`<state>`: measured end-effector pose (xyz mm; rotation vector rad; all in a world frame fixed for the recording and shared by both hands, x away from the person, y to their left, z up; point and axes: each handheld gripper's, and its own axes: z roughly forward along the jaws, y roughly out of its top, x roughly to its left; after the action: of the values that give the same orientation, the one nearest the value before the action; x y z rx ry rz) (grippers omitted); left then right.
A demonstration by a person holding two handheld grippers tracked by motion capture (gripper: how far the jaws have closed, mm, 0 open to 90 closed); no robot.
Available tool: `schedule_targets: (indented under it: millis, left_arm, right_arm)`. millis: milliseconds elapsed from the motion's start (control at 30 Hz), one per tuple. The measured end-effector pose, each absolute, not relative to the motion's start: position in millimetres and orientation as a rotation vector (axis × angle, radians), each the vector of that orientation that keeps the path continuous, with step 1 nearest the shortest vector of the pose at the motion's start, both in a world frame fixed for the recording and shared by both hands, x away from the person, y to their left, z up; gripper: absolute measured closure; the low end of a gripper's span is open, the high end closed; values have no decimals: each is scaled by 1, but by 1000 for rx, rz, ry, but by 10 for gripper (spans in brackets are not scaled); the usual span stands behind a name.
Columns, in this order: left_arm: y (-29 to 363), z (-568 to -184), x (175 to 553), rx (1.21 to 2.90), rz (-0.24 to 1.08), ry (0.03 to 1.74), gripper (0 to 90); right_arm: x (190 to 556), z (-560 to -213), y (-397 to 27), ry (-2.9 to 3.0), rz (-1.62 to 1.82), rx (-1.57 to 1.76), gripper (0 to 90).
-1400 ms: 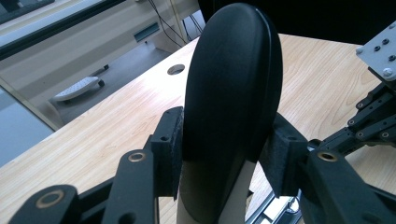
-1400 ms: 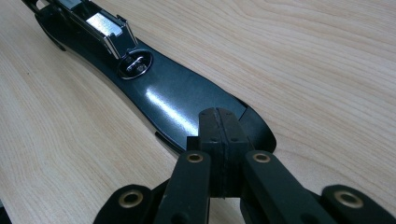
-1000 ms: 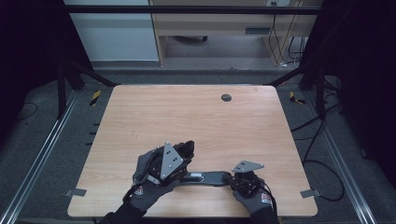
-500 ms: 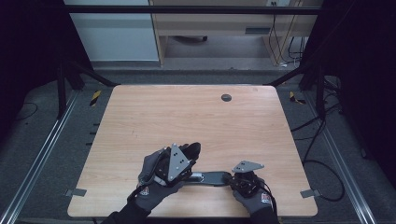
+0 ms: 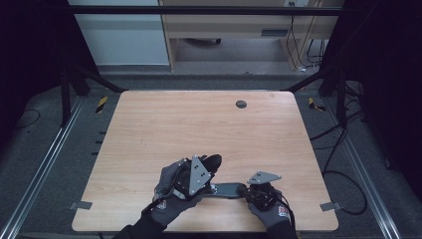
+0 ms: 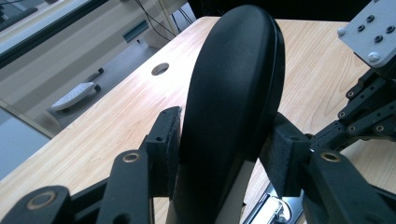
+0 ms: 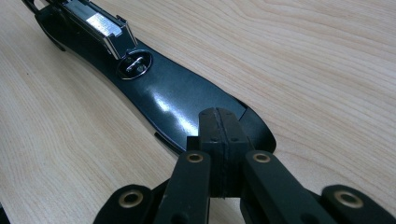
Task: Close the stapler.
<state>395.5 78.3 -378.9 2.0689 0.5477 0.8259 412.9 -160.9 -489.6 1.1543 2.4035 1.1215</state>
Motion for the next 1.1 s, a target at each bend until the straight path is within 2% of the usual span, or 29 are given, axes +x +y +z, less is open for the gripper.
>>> schedule_targets:
  millis: [1100]
  left_arm:
    - [58,-392,397,2134,849,486,499]
  right_arm:
    - [413,-490,-161,2401,1128,1157,900]
